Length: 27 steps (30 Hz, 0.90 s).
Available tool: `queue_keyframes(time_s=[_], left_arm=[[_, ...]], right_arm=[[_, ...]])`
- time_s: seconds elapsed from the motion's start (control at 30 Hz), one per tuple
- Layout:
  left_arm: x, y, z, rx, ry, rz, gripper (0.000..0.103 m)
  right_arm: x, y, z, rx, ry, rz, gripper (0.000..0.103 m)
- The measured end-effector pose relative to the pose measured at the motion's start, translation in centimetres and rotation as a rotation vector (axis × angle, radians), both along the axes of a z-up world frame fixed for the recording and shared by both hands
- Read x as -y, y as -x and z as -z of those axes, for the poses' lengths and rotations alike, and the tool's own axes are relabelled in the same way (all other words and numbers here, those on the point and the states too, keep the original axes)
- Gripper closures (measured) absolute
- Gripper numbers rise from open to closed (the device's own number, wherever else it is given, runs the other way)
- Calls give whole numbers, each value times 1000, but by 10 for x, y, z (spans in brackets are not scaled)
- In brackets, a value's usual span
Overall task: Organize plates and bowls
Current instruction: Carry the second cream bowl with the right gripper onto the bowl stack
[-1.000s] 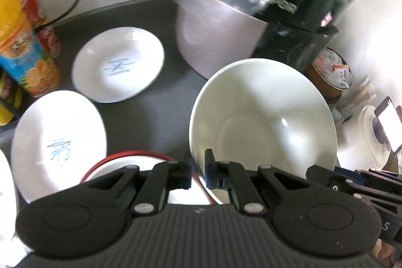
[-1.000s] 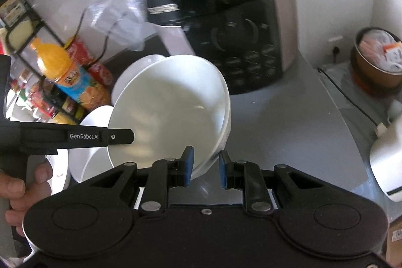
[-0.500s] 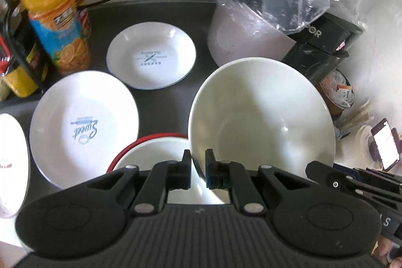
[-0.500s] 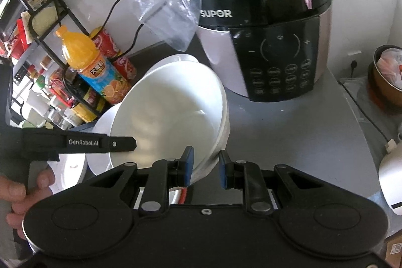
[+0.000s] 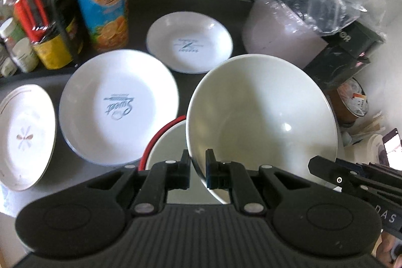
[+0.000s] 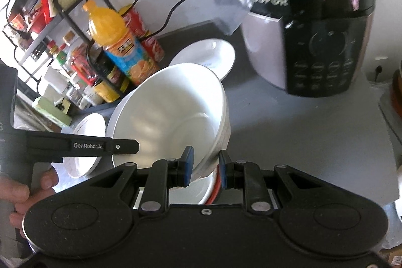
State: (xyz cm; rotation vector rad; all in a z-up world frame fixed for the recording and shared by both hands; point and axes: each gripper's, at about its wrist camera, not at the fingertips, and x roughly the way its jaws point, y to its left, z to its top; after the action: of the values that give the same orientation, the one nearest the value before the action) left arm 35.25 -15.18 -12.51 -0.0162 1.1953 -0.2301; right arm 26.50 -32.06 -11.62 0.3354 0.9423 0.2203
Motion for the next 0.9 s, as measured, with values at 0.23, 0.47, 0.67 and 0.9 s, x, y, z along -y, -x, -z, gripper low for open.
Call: queue_keyframes(time_s=[0.23, 0.47, 0.67, 0.9], left_arm=[[-14, 6, 4, -6, -17, -42, 94], [-26, 13, 8, -27, -17, -77, 94], [-32, 18, 19, -57, -22, -98, 92], [-32, 26, 36, -75, -35, -93, 92]], right_arm=[[-12, -5, 2, -1, 18, -63, 82], [-19, -7, 8, -18, 16, -102, 82], [-29, -5, 18, -54, 35, -128, 81], [-31, -1, 36, -115, 39, -127, 79]])
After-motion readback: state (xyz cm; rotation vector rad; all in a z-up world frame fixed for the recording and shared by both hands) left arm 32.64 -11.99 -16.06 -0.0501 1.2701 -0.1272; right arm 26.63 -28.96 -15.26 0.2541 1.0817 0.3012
